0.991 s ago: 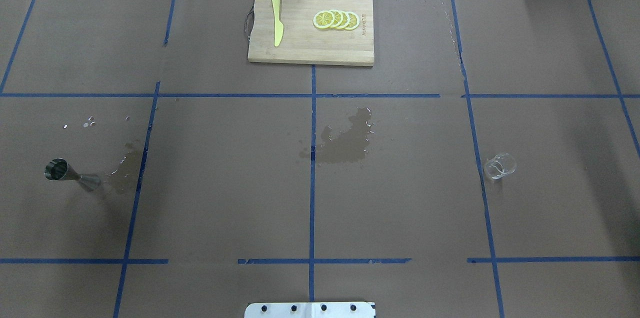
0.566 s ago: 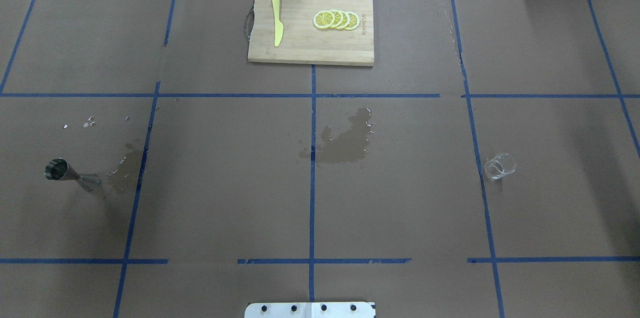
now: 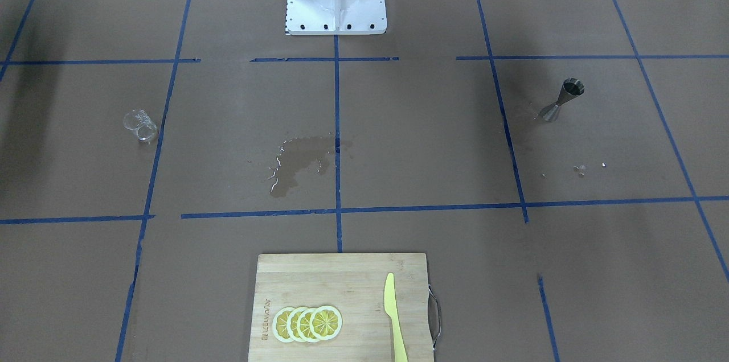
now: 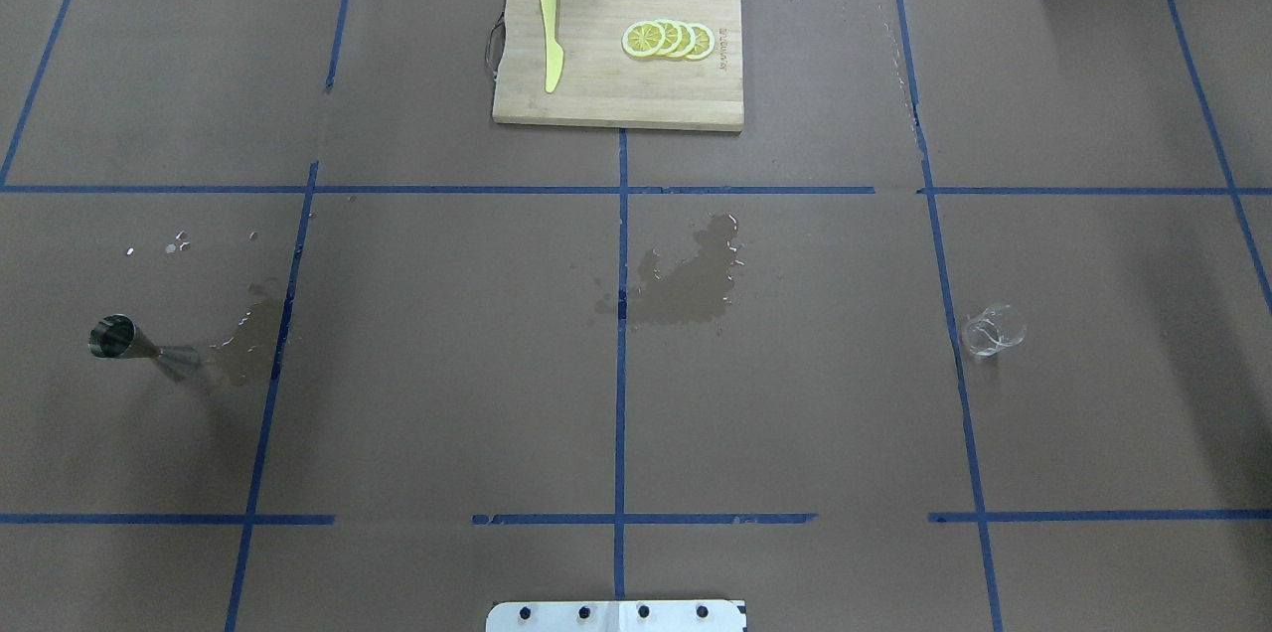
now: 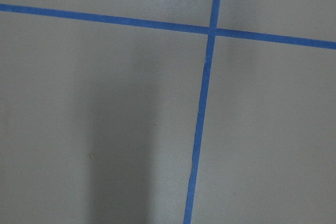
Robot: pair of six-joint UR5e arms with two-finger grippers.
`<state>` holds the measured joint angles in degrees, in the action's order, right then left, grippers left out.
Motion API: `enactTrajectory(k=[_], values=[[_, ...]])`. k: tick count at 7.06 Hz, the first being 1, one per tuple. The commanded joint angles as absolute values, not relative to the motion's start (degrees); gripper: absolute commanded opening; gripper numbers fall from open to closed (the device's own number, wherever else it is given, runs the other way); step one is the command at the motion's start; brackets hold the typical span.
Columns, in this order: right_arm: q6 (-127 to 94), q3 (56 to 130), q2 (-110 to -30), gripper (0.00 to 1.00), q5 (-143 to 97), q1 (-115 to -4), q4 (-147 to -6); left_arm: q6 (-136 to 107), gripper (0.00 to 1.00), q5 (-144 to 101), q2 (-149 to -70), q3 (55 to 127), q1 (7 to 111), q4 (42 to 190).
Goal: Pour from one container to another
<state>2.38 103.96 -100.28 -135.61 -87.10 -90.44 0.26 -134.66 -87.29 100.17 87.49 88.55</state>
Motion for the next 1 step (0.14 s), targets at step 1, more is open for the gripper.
enactTrajectory(k=[1], values=[[2.4, 103.9, -100.3, 1.0, -135.5, -87.1, -90.4, 0.3, 1.0, -134.7, -87.3, 100.5, 87.5, 88.2]])
